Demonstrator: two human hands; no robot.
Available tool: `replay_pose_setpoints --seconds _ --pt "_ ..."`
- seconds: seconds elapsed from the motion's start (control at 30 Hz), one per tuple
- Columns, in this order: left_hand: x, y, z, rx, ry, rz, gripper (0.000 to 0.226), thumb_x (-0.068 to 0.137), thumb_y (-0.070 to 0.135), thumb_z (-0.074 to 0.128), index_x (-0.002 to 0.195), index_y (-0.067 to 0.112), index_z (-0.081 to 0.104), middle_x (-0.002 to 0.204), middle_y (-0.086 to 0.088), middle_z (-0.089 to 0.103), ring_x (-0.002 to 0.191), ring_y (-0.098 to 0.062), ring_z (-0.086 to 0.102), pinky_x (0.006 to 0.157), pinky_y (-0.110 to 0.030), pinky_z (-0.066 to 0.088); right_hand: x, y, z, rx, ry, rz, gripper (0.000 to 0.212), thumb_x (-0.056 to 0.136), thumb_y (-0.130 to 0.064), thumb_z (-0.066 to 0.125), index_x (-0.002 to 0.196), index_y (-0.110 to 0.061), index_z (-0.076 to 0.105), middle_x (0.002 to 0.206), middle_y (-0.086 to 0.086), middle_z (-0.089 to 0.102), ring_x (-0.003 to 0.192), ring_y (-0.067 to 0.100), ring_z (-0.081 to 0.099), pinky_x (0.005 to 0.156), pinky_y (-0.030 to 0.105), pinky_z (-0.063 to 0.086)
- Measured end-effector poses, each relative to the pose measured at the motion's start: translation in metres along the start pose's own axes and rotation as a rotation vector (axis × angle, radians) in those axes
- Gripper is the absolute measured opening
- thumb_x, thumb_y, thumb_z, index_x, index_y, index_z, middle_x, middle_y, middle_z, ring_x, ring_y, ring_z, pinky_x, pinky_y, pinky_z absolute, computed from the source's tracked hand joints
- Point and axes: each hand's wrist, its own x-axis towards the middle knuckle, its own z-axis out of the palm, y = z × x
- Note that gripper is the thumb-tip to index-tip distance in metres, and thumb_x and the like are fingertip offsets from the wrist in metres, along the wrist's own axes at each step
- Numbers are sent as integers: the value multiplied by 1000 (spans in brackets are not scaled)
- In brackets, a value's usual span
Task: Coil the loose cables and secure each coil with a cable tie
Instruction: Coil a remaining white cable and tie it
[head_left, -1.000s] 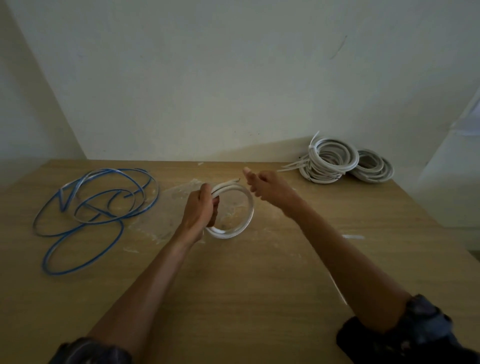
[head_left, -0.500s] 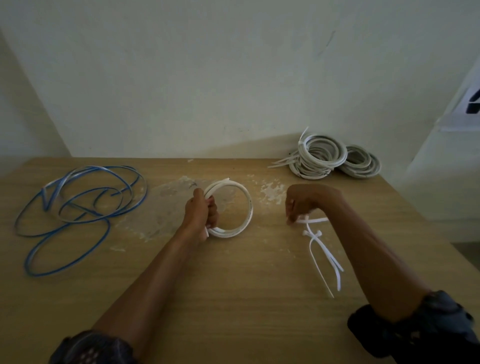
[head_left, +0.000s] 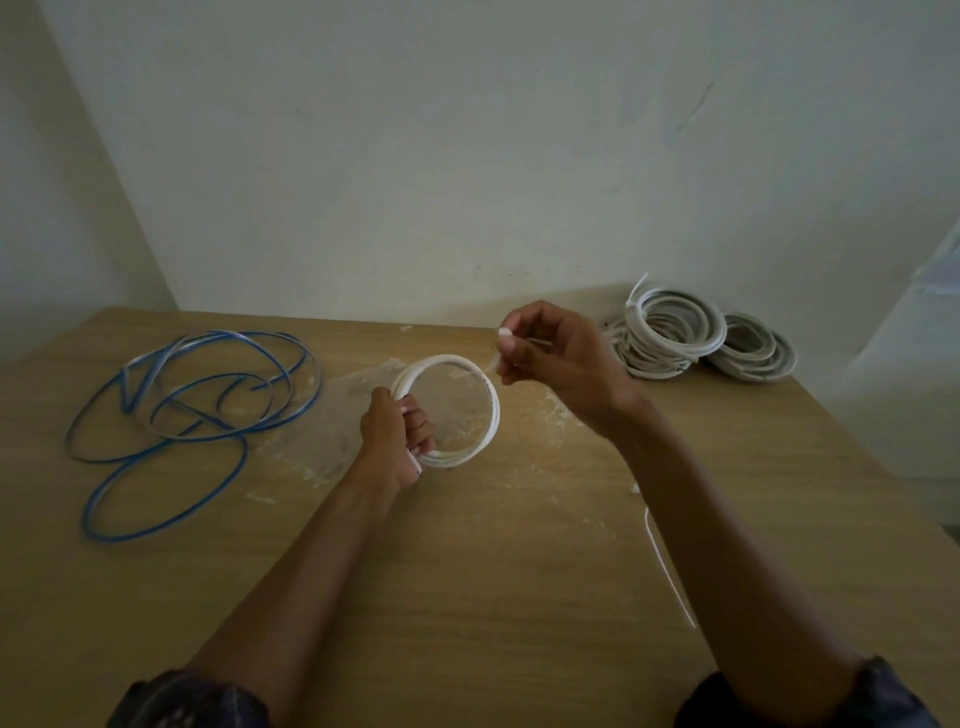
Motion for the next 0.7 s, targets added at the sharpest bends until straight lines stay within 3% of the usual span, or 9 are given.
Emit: replay_pose_setpoints --seconds 0.2,0.3,0.37,0.53,0.63,0.7 --pt "-4 5 -2 -39 37 42 45 104 31 26 61 22 35 44 5 23 34 -12 16 37 -16 19 0 48 20 28 235 111 29 95 -4 66 124 -2 62 88 21 71 81 31 72 81 45 61" --pt "-7 8 0 -42 35 91 46 104 30 26 60 22 34 45 5 22 35 -12 16 39 -17 17 0 55 23 46 271 142 19 94 -3 68 112 1 68 91 22 74 86 34 75 85 45 61" --pt "-10 9 1 -30 36 111 45 104 29 26 60 21 34 45 5 21 35 -12 15 39 -17 16 -1 54 26 59 267 156 16 91 -2 70 107 0 70 90 21 75 87 34 75 82 39 62" --pt "-13 7 1 126 46 239 46 103 27 27 59 20 35 45 4 25 36 -13 18 42 -22 18 -5 50 41 51 238 165 23 87 0 74 108 7 67 92 24 74 85 32 76 76 30 62" --pt "-15 2 4 252 4 335 47 103 26 29 60 16 45 46 1 31 38 -14 24 44 -25 22 -8 54 55 110 231 205 23 86 0 74 107 6 65 94 26 73 86 34 76 77 33 62" --pt "-14 -1 4 297 -8 342 46 104 27 30 75 10 61 52 -4 41 40 -15 33 41 -24 27 -10 56 61 166 225 236 21 86 0 74 105 4 65 94 25 74 87 34 75 78 34 62"
